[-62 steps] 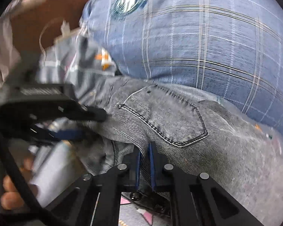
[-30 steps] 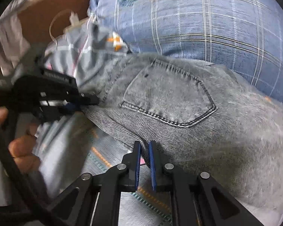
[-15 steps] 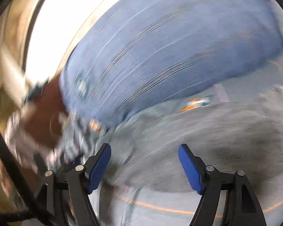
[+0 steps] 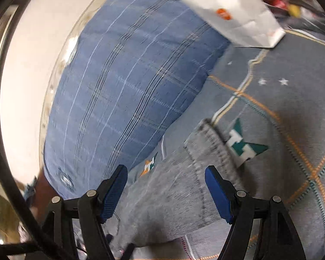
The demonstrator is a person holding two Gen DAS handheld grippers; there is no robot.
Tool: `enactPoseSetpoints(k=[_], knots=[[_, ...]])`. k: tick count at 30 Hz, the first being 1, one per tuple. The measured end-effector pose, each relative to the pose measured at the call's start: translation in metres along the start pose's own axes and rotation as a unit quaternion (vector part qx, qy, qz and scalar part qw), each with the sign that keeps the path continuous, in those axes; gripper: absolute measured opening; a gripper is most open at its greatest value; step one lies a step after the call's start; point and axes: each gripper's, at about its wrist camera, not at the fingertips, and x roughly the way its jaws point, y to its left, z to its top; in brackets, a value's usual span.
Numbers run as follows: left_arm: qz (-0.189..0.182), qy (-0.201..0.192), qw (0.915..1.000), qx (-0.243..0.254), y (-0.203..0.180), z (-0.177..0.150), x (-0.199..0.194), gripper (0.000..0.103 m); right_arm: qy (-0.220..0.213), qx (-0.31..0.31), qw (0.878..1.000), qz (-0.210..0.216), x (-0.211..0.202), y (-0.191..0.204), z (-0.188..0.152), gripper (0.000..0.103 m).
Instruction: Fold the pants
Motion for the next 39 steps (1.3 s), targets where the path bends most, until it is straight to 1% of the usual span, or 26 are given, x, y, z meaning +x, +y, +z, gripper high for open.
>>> enactPoseSetpoints(k=[3, 5, 7, 9, 10, 13, 15, 16, 17, 18, 19, 21, 22, 23, 25, 27, 28, 29, 33, 36, 37, 38, 39], knots=[[-0.029, -0.010, 0.9988, 0.039, -0.028, 0.005, 0.006, 0.085, -0.004, 0.020, 0.999, -0.034, -0.009, -0.015, 0.009, 0.077], [-0.050, -0.007, 0.9956, 0.079, -0.051, 0.009, 0.014, 0.085, -0.008, 0.044, 0.998, -0.051, -0.012, -0.028, 0.014, 0.077], [-0.064, 0.009, 0.9908, 0.118, -0.072, 0.014, 0.028, 0.085, -0.007, 0.066, 0.997, -0.045, -0.015, -0.040, 0.018, 0.077], [-0.074, 0.018, 0.9858, 0.150, -0.089, 0.017, 0.039, 0.085, -0.007, 0.071, 0.997, -0.042, -0.017, -0.045, 0.019, 0.077], [-0.077, 0.024, 0.9811, 0.176, -0.102, 0.018, 0.047, 0.085, -0.007, 0.072, 0.997, -0.041, -0.017, -0.048, 0.021, 0.077], [-0.069, 0.029, 0.9708, 0.228, -0.129, 0.017, 0.062, 0.085, -0.017, 0.082, 0.995, -0.049, -0.023, -0.055, 0.021, 0.077], [-0.053, 0.038, 0.9634, 0.260, -0.145, 0.015, 0.074, 0.078, -0.018, 0.091, 0.995, -0.041, -0.024, -0.061, 0.021, 0.077], [-0.056, 0.037, 0.9614, 0.267, -0.150, 0.016, 0.079, 0.073, -0.016, 0.095, 0.995, -0.037, -0.023, -0.063, 0.022, 0.077], [-0.061, 0.025, 0.9629, 0.262, -0.152, 0.020, 0.079, 0.069, -0.015, 0.096, 0.995, -0.036, -0.022, -0.066, 0.022, 0.077], [-0.063, 0.029, 0.9635, 0.259, -0.153, 0.022, 0.082, 0.064, -0.012, 0.097, 0.995, -0.036, -0.020, -0.068, 0.022, 0.077], [-0.066, 0.034, 0.9649, 0.252, -0.152, 0.026, 0.086, 0.051, -0.010, 0.098, 0.995, -0.034, -0.018, -0.069, 0.021, 0.077], [-0.076, 0.045, 0.9694, 0.229, -0.149, 0.032, 0.091, 0.039, -0.004, 0.104, 0.994, -0.024, -0.015, -0.072, 0.021, 0.077], [-0.076, 0.050, 0.9718, 0.217, -0.146, 0.035, 0.092, 0.023, 0.000, 0.108, 0.994, -0.018, -0.012, -0.073, 0.020, 0.077], [-0.075, 0.055, 0.9746, 0.204, -0.142, 0.037, 0.093, 0.017, 0.003, 0.112, 0.994, -0.010, -0.010, -0.075, 0.019, 0.077], [-0.112, 0.055, 0.9822, 0.140, -0.123, 0.043, 0.090, 0.016, 0.010, 0.121, 0.993, 0.009, -0.006, -0.079, 0.019, 0.077], [-0.134, 0.054, 0.9855, 0.089, -0.106, 0.047, 0.087, 0.016, 0.022, 0.130, 0.991, 0.033, 0.001, -0.082, 0.018, 0.077], [-0.143, 0.058, 0.9855, 0.071, -0.100, 0.047, 0.087, 0.016, 0.034, 0.132, 0.990, 0.041, 0.007, -0.082, 0.017, 0.077], [-0.148, 0.061, 0.9851, 0.062, -0.097, 0.047, 0.087, 0.016, 0.047, 0.133, 0.989, 0.046, 0.014, -0.081, 0.015, 0.077], [-0.154, 0.058, 0.9849, 0.053, -0.096, 0.045, 0.087, 0.016, 0.114, 0.146, 0.981, 0.064, 0.049, -0.081, 0.004, 0.077], [-0.159, 0.054, 0.9845, 0.051, -0.095, 0.045, 0.083, 0.016, 0.145, 0.160, 0.973, 0.080, 0.068, -0.081, -0.004, 0.077], [-0.159, 0.054, 0.9845, 0.050, -0.094, 0.045, 0.083, 0.016, 0.149, 0.160, 0.972, 0.083, 0.072, -0.080, -0.005, 0.073], [-0.163, 0.056, 0.9841, 0.046, -0.093, 0.045, 0.083, 0.016, 0.148, 0.149, 0.975, 0.079, 0.073, -0.076, -0.005, 0.058], [-0.165, 0.056, 0.9838, 0.043, -0.089, 0.043, 0.080, 0.016, 0.147, 0.142, 0.976, 0.072, 0.074, -0.073, -0.005, 0.050]])
